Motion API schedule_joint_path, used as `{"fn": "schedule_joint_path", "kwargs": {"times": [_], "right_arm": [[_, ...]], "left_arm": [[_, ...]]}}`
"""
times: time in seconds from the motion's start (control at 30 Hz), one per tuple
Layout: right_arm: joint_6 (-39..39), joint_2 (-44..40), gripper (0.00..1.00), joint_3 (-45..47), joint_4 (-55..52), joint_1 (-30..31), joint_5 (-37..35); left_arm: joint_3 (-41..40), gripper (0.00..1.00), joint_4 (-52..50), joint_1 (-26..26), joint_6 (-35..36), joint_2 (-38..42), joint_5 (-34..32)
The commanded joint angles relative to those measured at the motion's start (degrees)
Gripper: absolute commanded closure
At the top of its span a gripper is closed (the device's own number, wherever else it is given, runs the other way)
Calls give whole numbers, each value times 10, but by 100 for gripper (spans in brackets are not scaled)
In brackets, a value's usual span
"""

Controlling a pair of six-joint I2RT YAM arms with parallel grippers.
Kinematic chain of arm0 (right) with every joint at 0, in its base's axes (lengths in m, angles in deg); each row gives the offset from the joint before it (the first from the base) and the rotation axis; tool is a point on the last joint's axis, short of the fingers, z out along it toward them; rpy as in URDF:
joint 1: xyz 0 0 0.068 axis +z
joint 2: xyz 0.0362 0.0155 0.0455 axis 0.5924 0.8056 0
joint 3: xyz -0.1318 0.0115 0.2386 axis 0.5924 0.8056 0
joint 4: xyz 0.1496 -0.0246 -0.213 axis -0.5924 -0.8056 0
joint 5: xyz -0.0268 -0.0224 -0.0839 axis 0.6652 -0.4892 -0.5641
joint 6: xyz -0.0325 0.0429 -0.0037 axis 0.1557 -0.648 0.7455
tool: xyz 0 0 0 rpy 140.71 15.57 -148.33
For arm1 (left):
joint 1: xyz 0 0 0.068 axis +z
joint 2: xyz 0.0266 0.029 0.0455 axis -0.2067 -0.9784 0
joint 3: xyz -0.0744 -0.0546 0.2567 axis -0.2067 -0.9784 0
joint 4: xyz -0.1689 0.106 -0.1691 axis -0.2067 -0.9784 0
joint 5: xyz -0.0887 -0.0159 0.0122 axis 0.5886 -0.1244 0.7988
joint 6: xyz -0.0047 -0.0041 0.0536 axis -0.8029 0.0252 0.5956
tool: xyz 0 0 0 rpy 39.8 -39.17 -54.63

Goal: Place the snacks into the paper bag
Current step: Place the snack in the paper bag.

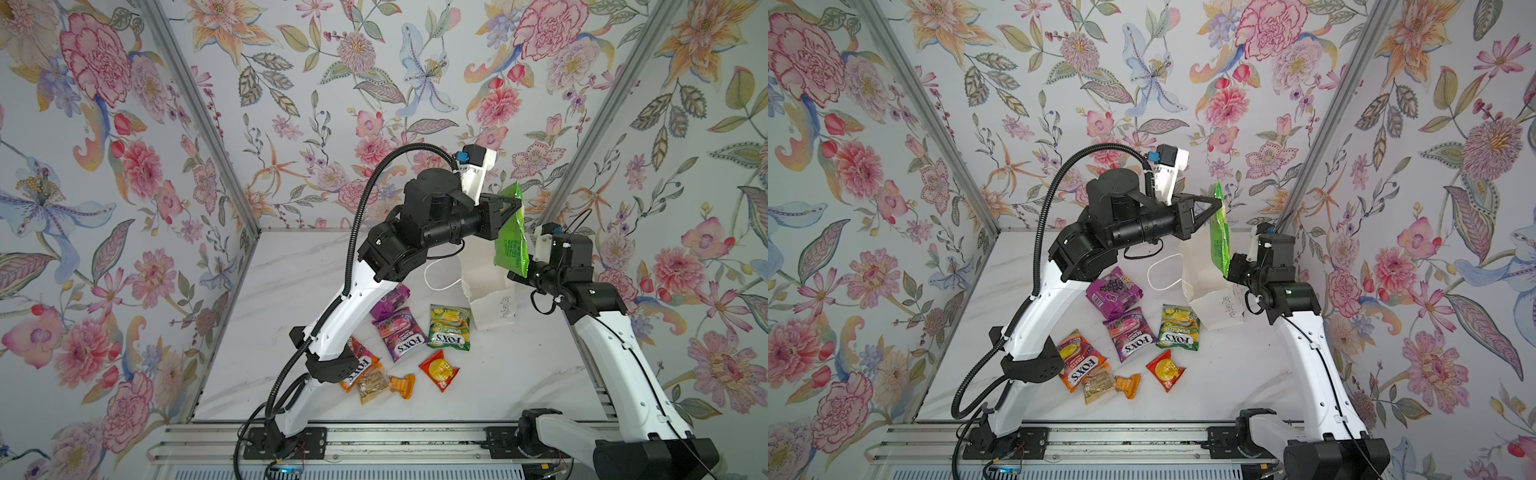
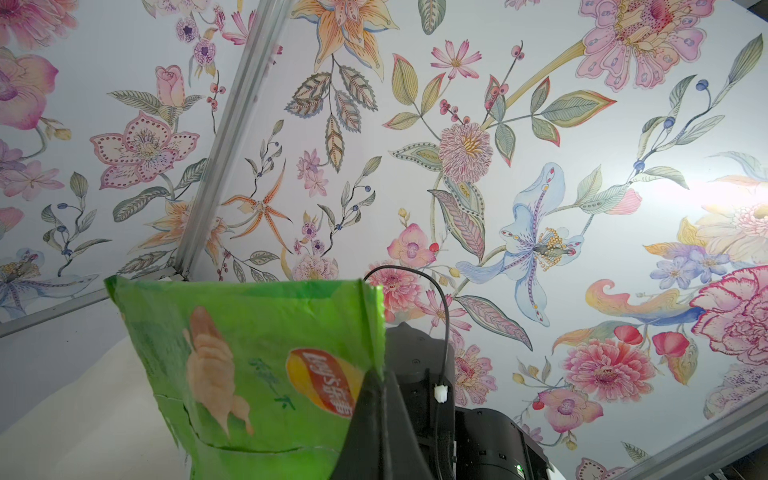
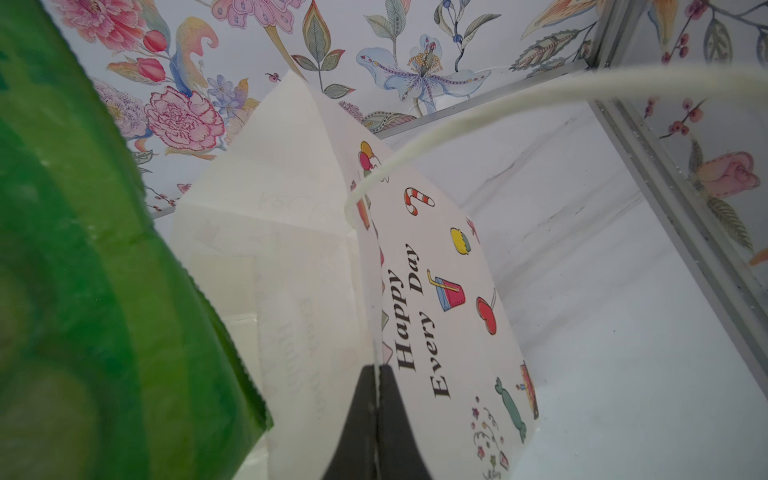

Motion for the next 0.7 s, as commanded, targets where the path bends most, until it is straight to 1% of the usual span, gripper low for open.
{"fn": "schedule_joint_path", "kwargs": {"times": [0.0,0.23,0.4,0.67], "right_arm": [[1,-3,100,1,12,4,-10],[0,-5,100,1,12,3,-13],[-1,-6,100,4,12,2,-13],[0,-11,100,10,13,1,-13]], "left_arm": [[17,100,15,-14,-4,14,9],[17,100,-37,-28,4,1,-21],[17,100,-62,-29,4,-11,-41],[17,100,-78,-20,0,-43,-40]]}}
